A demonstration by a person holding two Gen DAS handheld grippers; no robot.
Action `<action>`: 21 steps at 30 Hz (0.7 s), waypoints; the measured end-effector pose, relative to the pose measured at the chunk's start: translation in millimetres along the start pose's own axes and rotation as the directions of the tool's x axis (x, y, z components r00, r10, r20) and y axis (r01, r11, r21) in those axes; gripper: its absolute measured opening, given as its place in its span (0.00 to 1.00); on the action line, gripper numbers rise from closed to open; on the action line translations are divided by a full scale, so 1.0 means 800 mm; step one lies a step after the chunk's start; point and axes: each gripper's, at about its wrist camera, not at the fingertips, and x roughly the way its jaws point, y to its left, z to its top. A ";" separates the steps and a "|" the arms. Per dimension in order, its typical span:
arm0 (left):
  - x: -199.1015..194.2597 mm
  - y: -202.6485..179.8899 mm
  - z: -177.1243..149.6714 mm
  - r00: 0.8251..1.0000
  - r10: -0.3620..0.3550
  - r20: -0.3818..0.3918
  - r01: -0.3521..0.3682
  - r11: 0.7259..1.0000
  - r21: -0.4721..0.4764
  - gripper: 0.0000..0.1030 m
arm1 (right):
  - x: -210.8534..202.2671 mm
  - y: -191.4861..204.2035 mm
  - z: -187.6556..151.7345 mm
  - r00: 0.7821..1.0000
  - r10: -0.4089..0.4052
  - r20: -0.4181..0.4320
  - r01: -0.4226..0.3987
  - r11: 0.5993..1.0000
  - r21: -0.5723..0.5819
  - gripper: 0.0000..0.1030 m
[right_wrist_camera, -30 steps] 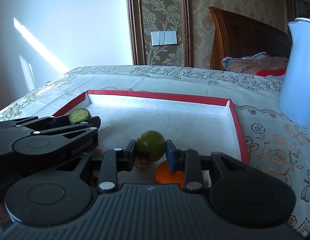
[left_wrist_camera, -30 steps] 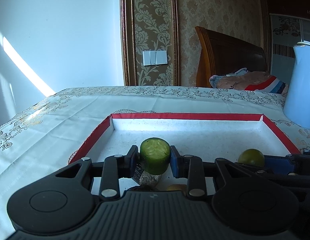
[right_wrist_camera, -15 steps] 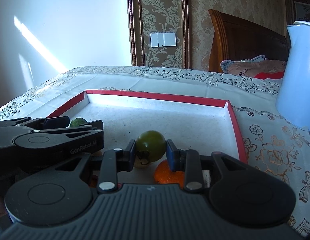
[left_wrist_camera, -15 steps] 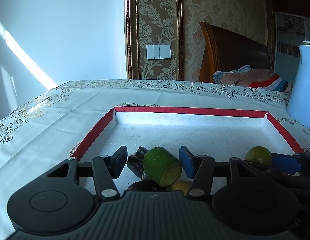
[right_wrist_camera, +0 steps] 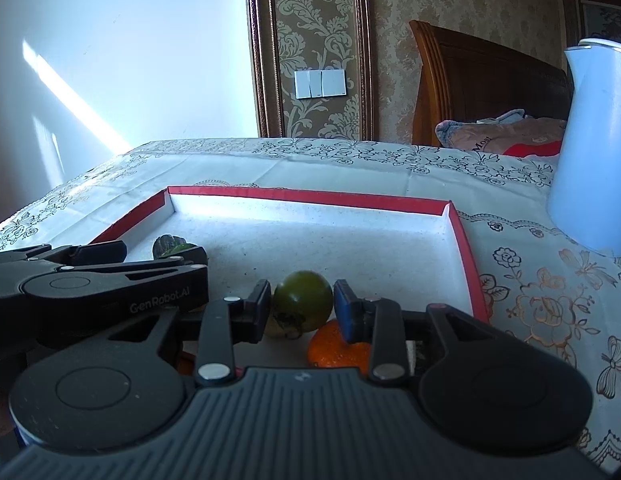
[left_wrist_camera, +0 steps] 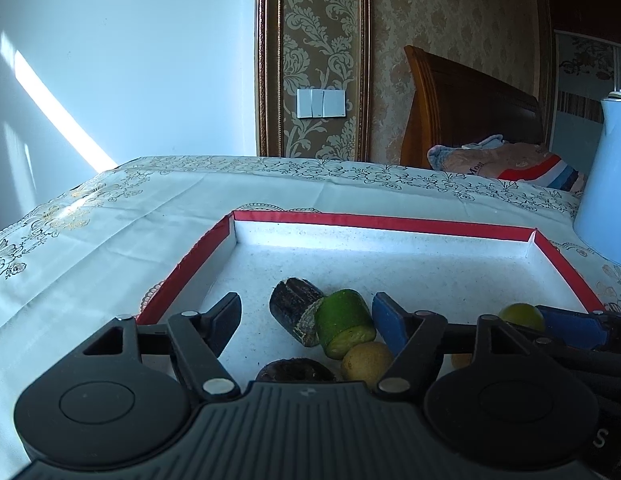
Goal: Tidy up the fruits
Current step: 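Open the left tool to set the cucumber slice in the tray while the right releases the citrus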
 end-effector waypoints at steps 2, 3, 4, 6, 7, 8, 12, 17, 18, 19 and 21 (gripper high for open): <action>0.000 0.003 0.000 1.000 0.007 0.002 -0.007 1.000 -0.011 0.75 | -0.001 -0.003 0.000 1.000 -0.003 0.002 0.003 1.000 0.015 0.42; -0.001 0.004 0.001 1.000 0.008 0.004 -0.008 1.000 -0.018 0.75 | -0.002 -0.004 0.000 1.000 -0.003 0.004 0.003 1.000 0.022 0.46; -0.003 0.006 0.001 1.000 0.011 0.008 -0.010 1.000 -0.025 0.75 | -0.003 -0.005 0.000 1.000 -0.001 0.006 0.001 1.000 0.027 0.49; -0.005 0.008 0.000 1.000 0.015 0.014 -0.015 0.999 -0.030 0.76 | -0.005 -0.005 0.000 1.000 -0.002 0.012 0.002 1.000 0.031 0.54; -0.006 0.009 0.000 1.000 0.016 0.014 -0.016 0.999 -0.031 0.76 | -0.006 -0.005 0.000 1.000 -0.002 0.015 0.002 0.999 0.033 0.56; -0.008 0.010 0.000 1.000 0.016 0.016 -0.016 0.999 -0.033 0.76 | -0.007 -0.005 -0.001 1.000 -0.001 0.020 0.000 0.999 0.036 0.57; -0.021 0.013 -0.001 0.999 0.011 0.050 -0.009 1.000 -0.029 0.78 | -0.016 -0.006 -0.002 0.999 0.014 0.034 -0.016 0.999 0.043 0.59; -0.047 0.024 -0.006 0.997 -0.028 0.078 0.032 0.998 -0.047 0.79 | -0.044 -0.017 -0.003 0.996 0.034 0.084 -0.041 0.996 0.077 0.59; -0.054 0.030 -0.008 0.996 -0.038 0.081 0.042 0.998 -0.055 0.79 | -0.052 -0.020 -0.003 0.995 0.040 0.094 -0.048 0.995 0.087 0.59; -0.059 0.035 -0.011 0.995 -0.045 0.085 0.050 0.997 -0.060 0.79 | -0.059 -0.024 -0.004 0.994 0.044 0.102 -0.053 0.994 0.094 0.59; -0.070 0.044 -0.018 0.995 -0.049 0.086 0.056 0.996 -0.073 0.79 | -0.072 -0.031 -0.008 0.992 0.063 0.105 -0.074 0.992 0.104 0.58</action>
